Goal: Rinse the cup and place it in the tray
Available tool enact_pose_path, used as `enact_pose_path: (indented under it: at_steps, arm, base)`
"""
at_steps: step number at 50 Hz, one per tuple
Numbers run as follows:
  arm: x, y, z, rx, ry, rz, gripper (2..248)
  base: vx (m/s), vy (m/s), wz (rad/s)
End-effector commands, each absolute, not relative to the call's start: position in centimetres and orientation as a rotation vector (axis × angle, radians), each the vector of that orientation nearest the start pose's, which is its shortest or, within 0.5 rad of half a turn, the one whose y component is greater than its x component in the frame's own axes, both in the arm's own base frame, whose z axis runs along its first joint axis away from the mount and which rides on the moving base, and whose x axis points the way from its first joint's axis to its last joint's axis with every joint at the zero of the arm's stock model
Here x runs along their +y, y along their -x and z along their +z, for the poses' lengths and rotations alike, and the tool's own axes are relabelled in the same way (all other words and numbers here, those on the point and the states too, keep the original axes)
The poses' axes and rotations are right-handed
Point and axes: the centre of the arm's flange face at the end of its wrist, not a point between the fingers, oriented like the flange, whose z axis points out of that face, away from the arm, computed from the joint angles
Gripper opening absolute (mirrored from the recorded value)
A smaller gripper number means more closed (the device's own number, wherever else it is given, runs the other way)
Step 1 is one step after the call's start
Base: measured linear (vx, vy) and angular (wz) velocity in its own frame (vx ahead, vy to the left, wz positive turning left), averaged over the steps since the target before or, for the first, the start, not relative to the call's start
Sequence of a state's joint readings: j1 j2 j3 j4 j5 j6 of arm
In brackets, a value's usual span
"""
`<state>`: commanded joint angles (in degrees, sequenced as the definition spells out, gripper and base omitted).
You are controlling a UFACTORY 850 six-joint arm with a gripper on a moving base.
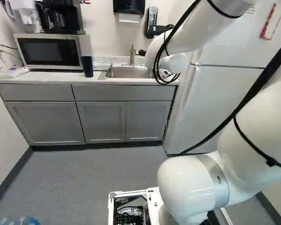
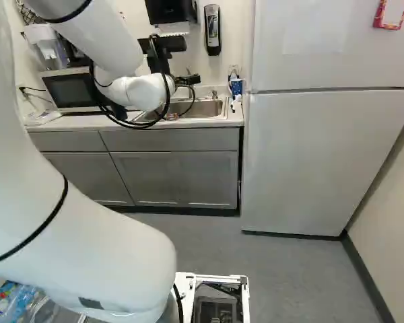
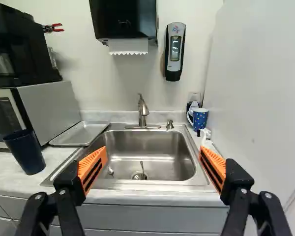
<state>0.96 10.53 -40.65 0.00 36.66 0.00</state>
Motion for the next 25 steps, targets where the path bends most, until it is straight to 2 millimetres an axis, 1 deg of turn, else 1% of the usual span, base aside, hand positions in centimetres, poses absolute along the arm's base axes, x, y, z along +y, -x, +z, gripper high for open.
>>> enact_pose_path:
  at_steps: [25]
  arm:
    - [0.7, -45.1, 61.5, -0.019, 2.272, -2.153, 247]
  base:
    - [0.000, 0.000, 0.000]
